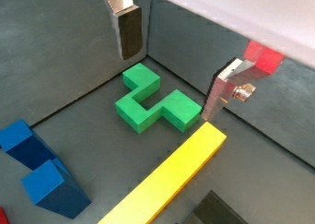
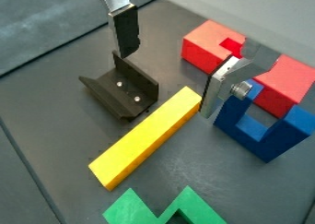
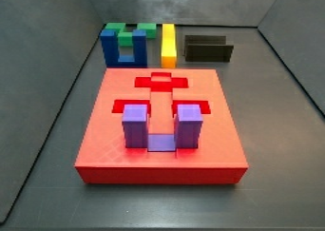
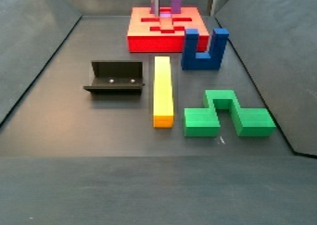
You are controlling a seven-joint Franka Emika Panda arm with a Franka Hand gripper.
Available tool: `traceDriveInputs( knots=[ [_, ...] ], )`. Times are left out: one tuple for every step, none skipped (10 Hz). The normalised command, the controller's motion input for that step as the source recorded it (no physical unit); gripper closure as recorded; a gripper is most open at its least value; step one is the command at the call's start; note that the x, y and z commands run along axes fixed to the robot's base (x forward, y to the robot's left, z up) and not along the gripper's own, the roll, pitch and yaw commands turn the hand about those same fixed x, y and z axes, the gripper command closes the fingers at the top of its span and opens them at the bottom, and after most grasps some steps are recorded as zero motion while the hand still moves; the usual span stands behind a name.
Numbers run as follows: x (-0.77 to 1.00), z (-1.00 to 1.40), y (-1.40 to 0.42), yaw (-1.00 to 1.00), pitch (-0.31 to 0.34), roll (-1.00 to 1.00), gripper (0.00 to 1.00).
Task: Pick up the blue object. Move up. Move to above the board. Insert the blue object.
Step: Pick up the blue object.
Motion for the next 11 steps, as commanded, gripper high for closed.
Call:
traceDriveInputs(
  knots=[
    [0.11, -0.10, 0.00, 0.00, 0.041, 0.05, 0.00],
    [0.00, -0.15, 0.00, -0.01, 0.000, 0.13, 0.00],
    [-0.40, -0.27, 0.05, 0.00, -0.029, 0.10, 0.00],
    [-0.75, -0.33, 0.24, -0.16, -0.059, 0.00, 0.00],
    [-0.74, -0.29, 0.26, -0.19, -0.036, 0.00, 0.00],
    [-0.67, -0.28, 0.19, -0.18, -0.039, 0.00, 0.00],
    [-0.34, -0.26, 0.00, -0.21, -0.037, 0.00, 0.00],
    [-0.17, -0.27, -0.05, -0.17, -0.050, 0.06, 0.00],
    [-0.07, -0.23, -0.40, 0.00, -0.027, 0.13, 0.00],
    [0.00, -0.11, -0.67, 0.01, 0.000, 0.11, 0.00],
    [0.01, -0.08, -0.59, 0.00, 0.000, 0.04, 0.00]
  ],
)
